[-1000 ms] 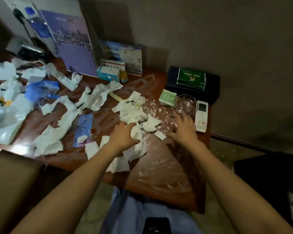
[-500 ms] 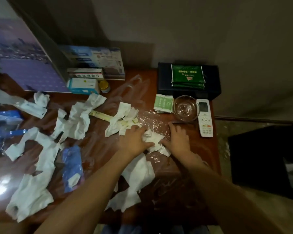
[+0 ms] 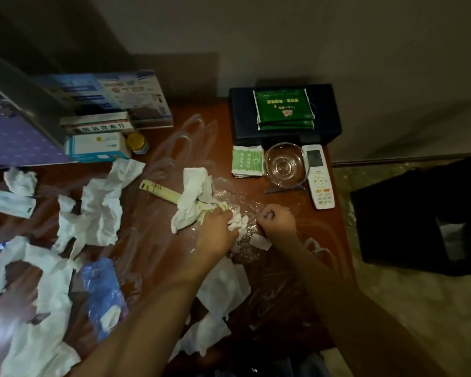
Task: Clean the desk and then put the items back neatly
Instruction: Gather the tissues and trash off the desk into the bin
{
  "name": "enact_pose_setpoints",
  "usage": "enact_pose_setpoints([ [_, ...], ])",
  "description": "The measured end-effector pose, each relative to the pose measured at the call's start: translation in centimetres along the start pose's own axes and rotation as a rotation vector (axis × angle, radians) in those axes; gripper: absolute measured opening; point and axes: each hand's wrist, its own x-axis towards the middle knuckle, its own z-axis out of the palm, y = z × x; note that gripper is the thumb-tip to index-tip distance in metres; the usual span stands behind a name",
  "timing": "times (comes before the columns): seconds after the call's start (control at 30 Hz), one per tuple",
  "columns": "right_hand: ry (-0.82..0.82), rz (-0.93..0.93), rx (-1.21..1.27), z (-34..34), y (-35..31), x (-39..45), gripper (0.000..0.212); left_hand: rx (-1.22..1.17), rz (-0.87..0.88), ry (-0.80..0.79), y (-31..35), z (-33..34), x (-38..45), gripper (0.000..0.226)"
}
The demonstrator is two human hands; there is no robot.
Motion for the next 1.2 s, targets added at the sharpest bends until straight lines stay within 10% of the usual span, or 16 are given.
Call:
enact_pose_setpoints([
  [1.2, 0.441, -0.126, 0.431, -13.1, 1.9, -12.0, 0.026, -0.097, 0.377, 0.169, 14.9, -6.5, -6.4, 0.025],
])
